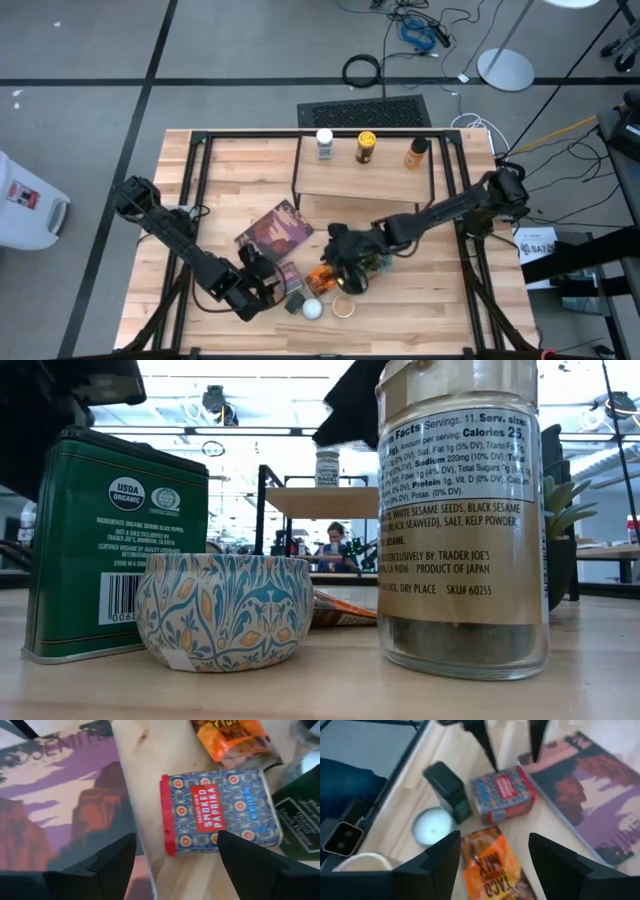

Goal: Shelf spices
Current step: Put the red seasoning can on the shelf, then put the black seasoning can on the shelf

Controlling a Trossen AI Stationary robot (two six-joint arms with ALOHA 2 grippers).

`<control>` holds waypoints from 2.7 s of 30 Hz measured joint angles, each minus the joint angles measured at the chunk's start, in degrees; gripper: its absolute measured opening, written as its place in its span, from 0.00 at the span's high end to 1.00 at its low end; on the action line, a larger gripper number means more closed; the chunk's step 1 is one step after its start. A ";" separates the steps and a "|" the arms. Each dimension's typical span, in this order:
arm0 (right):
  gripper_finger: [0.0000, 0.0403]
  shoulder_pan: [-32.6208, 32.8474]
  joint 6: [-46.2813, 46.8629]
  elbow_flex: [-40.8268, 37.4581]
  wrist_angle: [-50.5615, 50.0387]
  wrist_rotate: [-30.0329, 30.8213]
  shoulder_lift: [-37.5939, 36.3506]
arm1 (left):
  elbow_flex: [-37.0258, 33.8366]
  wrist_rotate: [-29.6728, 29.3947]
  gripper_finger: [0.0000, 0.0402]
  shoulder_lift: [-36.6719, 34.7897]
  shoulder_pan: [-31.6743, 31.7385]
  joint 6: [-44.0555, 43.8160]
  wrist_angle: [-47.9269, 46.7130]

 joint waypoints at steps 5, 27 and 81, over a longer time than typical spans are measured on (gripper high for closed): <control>0.44 -3.86 0.94 0.04 1.11 -3.59 0.43 | -2.67 1.13 0.28 0.00 -0.21 -0.17 7.48; 0.44 1.28 -4.47 0.15 3.63 -8.59 1.84 | -5.56 -0.45 0.28 -0.92 -2.62 7.35 10.41; 0.72 0.08 -22.13 30.47 -10.35 -15.09 27.82 | -5.43 2.72 0.28 -1.44 -5.15 7.72 11.12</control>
